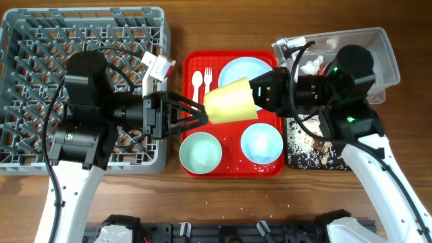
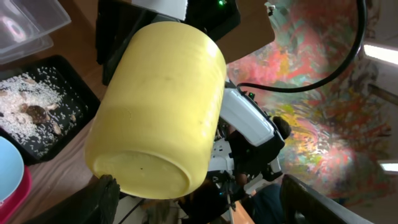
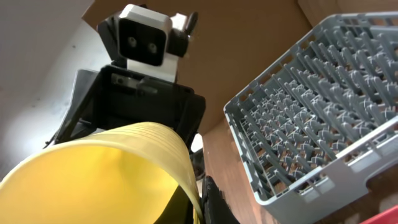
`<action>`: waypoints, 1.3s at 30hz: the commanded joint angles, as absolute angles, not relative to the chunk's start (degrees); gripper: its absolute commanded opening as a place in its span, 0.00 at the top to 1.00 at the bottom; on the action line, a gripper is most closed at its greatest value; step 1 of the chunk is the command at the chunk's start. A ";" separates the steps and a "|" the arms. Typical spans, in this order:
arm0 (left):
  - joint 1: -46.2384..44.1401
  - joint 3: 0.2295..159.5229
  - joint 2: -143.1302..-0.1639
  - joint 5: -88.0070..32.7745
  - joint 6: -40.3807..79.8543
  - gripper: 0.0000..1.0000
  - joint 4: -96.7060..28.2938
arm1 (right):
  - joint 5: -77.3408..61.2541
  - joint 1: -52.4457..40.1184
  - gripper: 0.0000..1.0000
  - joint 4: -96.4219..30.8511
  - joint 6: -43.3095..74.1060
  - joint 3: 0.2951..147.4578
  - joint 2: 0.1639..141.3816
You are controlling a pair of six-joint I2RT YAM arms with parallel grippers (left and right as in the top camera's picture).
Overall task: Sort waste into correct bins and load items into the dishwasher rack
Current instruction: 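Lift the yellow cup from the green cup with the right gripper, then hand the yellow cup to the left gripper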
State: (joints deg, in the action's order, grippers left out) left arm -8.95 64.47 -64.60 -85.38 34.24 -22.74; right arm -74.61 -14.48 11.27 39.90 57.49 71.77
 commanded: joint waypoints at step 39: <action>1.13 64.84 -63.75 -28.53 28.77 0.49 -60.49 | -31.00 -19.49 0.00 -35.68 23.92 56.60 71.77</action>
State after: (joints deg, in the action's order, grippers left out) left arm 0.73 64.73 -64.49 -49.56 30.44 -54.48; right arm -34.92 -19.35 -34.79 27.66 56.55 71.68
